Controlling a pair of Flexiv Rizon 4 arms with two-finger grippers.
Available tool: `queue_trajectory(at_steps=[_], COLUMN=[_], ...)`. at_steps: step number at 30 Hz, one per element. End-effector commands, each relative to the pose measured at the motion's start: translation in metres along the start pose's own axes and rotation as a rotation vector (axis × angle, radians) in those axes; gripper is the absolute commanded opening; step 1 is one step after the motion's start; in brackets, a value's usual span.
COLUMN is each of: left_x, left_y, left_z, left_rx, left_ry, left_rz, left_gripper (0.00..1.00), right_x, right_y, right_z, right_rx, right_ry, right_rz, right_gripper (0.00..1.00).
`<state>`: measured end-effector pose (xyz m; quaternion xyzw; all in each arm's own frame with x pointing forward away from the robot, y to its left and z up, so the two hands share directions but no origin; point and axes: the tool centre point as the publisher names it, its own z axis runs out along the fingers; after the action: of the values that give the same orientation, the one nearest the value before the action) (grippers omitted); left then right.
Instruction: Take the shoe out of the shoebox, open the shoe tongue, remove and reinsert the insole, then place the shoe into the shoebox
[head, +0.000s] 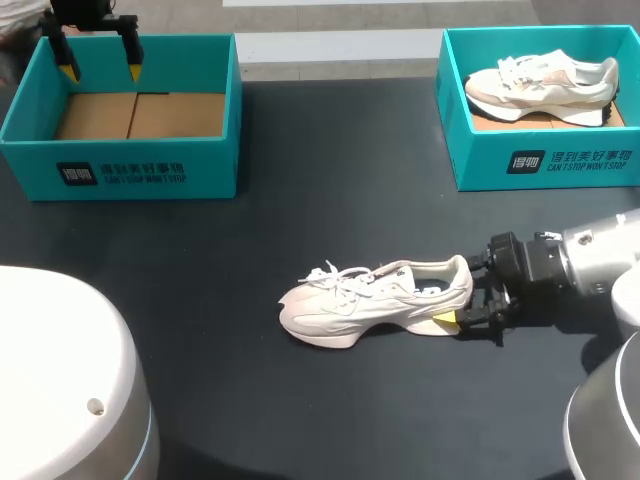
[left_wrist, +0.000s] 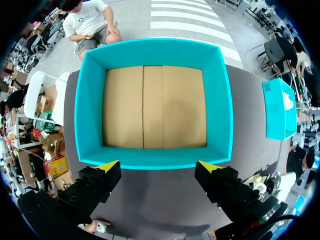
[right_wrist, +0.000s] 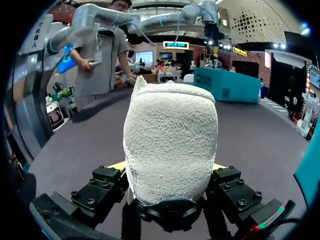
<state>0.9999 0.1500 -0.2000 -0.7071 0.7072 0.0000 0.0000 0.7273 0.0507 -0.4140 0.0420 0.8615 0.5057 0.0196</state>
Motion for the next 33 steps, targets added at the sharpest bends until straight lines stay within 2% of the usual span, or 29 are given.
queue_trajectory(at_steps=[1,26,32,33], left_x=[0.000,0.000,0.034,0.041], left_y=[0.000,0.000,0.050,0.060], left_z=[0.000,0.000,-0.010,-0.012], left_rx=[0.000,0.000,0.008,0.031], left_ry=[0.000,0.000,0.032,0.027], left_rz=[0.000,0.000,-0.082,-0.084], left_gripper=[1.00,1.00,1.00,1.00], right_x=[-0.001,-0.001,-0.001,-0.001], right_y=[-0.002,-0.002,-0.002,-0.002], right_z=[0.007,0.007,0.007,0.007], right_rx=[0.006,0.006,0.006,0.006], right_ry=[-0.002,-0.002,-0.002,-0.002], right_rz=[0.001,0.001,0.001,0.001], right_gripper=[0.00,0.00,0.00,0.00])
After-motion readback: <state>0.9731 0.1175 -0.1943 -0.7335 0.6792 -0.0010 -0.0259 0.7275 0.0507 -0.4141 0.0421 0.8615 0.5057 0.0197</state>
